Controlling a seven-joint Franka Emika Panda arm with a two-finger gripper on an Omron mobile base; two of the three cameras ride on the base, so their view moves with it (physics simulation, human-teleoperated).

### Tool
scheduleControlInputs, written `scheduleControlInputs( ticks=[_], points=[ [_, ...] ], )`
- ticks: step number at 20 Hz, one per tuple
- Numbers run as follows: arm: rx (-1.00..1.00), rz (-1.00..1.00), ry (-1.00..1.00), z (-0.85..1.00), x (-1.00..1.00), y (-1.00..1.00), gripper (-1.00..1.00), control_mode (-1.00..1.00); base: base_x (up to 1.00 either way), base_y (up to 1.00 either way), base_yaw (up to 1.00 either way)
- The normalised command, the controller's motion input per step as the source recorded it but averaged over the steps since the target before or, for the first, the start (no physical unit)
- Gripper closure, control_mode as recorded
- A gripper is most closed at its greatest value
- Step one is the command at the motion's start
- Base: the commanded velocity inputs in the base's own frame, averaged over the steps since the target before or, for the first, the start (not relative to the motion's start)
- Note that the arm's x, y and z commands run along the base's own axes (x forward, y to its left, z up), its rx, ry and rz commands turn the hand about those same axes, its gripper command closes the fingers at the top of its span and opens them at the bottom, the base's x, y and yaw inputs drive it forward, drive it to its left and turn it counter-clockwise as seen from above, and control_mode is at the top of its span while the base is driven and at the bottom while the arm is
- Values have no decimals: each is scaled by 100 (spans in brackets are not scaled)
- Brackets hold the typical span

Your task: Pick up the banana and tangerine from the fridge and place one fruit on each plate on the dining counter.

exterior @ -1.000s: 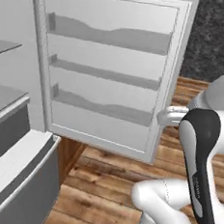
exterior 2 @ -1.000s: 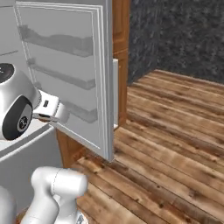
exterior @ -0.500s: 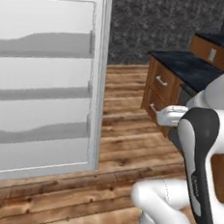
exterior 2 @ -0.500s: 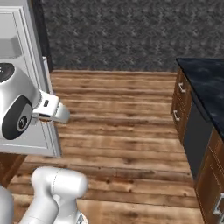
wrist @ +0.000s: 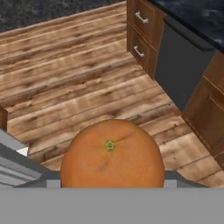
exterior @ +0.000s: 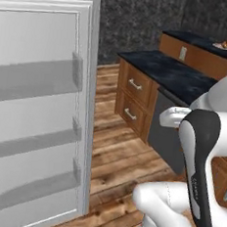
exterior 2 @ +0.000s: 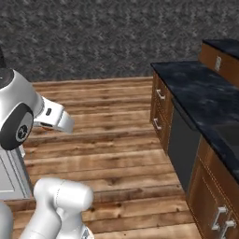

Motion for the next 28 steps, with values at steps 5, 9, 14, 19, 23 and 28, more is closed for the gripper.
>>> scheduleControlInputs(
  ticks=[5,9,14,19,23,28],
  points=[
    [0,0,0,0,0,0,100,100,100,-13,30],
    [0,0,0,0,0,0,100,100,100,-57,47],
    [0,0,0,0,0,0,100,100,100,-82,41],
    [0,0,0,0,0,0,100,100,100,-32,4],
    [0,0,0,0,0,0,100,100,100,-1,-4],
    [0,0,0,0,0,0,100,100,100,0,-11]
  ],
)
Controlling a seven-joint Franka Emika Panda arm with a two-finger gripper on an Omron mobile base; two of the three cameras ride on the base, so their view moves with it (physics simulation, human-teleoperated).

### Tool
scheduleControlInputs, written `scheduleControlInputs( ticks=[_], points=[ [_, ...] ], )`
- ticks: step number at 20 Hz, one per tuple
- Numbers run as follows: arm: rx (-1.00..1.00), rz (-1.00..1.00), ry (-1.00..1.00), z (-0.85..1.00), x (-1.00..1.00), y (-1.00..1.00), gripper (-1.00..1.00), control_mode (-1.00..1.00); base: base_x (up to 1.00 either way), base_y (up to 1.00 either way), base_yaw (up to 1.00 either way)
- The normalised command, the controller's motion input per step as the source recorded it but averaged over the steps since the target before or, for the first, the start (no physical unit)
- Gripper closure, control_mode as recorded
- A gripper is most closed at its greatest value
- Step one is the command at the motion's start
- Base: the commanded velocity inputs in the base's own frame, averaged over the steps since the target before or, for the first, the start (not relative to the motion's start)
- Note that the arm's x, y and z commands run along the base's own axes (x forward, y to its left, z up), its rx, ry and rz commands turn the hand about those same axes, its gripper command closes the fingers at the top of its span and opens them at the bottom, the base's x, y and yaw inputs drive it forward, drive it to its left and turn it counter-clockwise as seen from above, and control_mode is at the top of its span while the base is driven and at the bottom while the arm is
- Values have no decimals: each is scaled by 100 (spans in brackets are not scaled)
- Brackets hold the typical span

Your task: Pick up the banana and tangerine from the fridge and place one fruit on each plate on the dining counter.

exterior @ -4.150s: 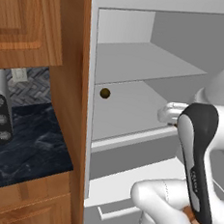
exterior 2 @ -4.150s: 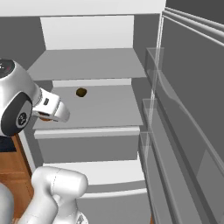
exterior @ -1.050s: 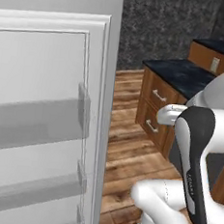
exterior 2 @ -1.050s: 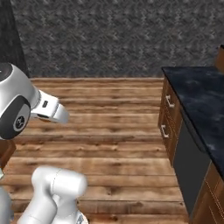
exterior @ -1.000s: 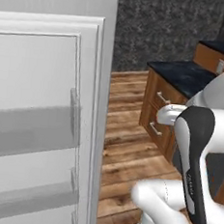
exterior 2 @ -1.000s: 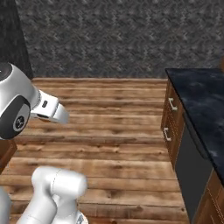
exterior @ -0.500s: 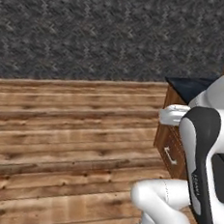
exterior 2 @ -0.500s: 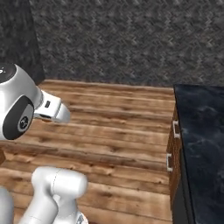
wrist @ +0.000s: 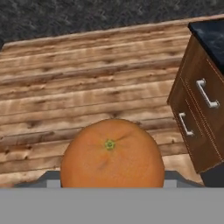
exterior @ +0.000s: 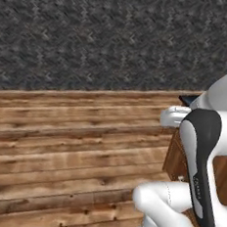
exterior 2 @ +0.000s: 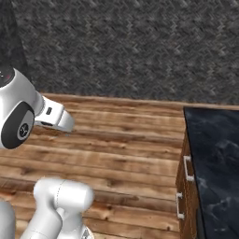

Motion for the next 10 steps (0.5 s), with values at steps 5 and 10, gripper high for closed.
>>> scheduleControlInputs(
  ticks=[5,10],
  points=[
    [0,0,0,0,0,0,100,100,100,4,-26],
    [0,0,0,0,0,0,100,100,100,23,-38]
  ],
)
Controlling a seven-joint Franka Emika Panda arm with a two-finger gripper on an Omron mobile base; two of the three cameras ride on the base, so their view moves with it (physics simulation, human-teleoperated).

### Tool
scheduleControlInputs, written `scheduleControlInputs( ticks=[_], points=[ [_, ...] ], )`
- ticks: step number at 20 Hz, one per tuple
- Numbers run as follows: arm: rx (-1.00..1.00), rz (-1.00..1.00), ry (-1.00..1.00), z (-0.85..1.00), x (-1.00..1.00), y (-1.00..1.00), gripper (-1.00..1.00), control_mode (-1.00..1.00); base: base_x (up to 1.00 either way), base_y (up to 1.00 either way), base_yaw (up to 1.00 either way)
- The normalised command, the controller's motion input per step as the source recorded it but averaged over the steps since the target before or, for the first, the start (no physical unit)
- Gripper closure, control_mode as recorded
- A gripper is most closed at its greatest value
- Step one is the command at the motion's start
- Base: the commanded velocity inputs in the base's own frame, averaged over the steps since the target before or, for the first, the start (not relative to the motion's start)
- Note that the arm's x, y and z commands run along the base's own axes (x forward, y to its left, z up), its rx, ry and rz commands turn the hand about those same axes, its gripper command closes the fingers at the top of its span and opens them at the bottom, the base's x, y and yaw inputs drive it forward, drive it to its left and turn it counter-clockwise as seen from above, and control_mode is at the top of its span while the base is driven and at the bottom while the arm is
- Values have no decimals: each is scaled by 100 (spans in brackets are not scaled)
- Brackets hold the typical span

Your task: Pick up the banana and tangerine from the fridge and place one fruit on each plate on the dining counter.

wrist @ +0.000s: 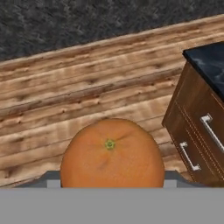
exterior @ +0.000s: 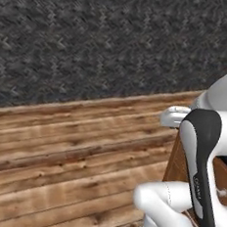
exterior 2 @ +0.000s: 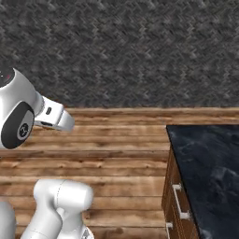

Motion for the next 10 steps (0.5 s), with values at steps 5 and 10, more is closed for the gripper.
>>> scheduleControlInputs(
  ticks=[5,10],
  points=[
    [0,0,0,0,0,0,100,100,100,43,-46],
    [0,0,0,0,0,0,100,100,100,65,-52]
  ],
)
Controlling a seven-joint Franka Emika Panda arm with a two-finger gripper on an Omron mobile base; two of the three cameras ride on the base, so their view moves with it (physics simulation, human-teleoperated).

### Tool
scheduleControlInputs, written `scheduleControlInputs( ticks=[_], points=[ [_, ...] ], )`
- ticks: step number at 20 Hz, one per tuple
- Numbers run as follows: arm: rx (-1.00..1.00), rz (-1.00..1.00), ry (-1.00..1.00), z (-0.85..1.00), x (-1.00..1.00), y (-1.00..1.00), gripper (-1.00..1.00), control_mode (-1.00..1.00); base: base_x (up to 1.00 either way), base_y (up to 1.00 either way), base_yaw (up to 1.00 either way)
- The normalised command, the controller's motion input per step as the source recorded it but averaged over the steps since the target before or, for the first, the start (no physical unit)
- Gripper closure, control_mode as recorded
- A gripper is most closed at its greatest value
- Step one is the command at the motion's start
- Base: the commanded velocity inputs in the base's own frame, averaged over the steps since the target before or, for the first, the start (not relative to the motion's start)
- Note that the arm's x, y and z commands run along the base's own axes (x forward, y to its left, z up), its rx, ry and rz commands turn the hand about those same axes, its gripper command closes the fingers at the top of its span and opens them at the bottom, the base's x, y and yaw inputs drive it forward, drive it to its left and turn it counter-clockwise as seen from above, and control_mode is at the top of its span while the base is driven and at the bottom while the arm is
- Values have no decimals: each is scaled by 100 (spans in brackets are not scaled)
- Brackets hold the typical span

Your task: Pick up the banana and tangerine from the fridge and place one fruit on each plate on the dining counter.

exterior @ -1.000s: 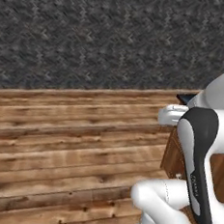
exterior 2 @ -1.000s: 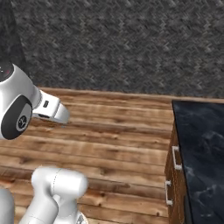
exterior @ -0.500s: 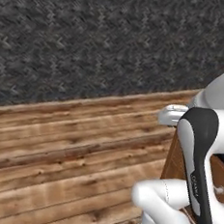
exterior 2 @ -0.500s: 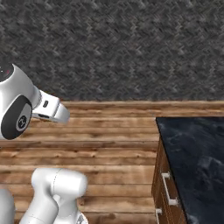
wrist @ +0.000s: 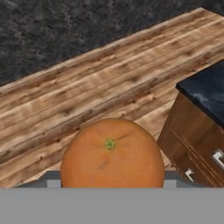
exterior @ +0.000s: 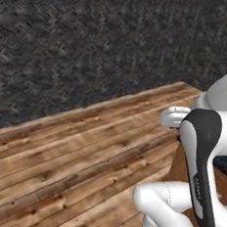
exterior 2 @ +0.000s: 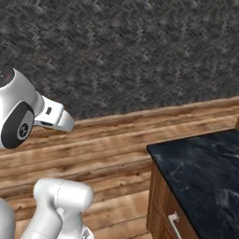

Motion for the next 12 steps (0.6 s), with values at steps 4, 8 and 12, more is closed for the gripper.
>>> scheduleControlInputs(
  ticks=[4,8,12],
  points=[
    [0,0,0,0,0,0,100,100,85,61,-47],
    [0,0,0,0,0,0,100,100,87,72,-48],
    [0,0,0,0,0,0,100,100,93,86,-51]
  ],
)
